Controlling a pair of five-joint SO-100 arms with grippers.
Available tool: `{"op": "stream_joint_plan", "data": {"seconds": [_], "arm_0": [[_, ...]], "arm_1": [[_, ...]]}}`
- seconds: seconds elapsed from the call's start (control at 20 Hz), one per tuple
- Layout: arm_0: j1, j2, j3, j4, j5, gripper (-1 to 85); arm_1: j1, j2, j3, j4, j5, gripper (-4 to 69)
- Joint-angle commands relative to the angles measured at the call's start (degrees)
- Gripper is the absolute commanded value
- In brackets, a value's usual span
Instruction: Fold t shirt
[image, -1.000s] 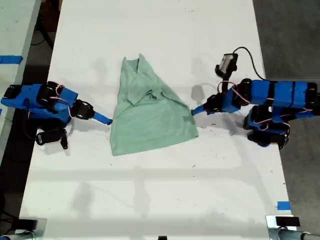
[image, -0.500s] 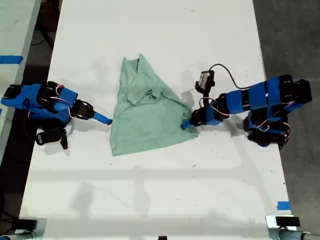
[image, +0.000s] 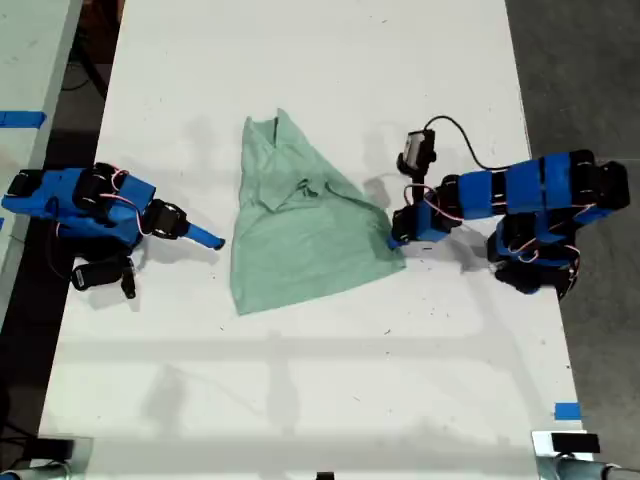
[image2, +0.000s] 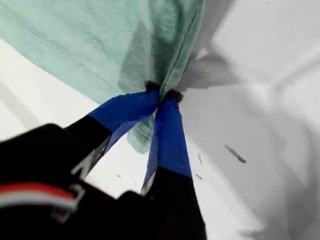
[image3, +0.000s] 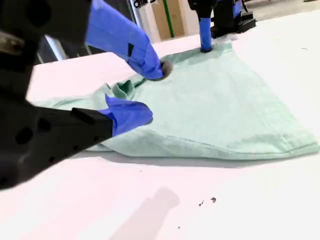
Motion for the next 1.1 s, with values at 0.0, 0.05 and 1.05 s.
{"op": "stream_joint_plan", "data": {"seconds": [0.0,0.05,1.05], "arm_0": [[0.00,0.62,2.37,-0.79,0.26,10.4],[0.00,0.62,2.37,-0.79,0.26,10.4],[0.00,0.62,2.37,-0.79,0.26,10.4]], "arm_1": [[0.97,19.95,4.92,5.89,2.46,1.2],[1.05,27.07,6.33,8.35,2.64,1.2],[-14.85,-36.91,-71.98,19.78,-9.40,28.5]]}}
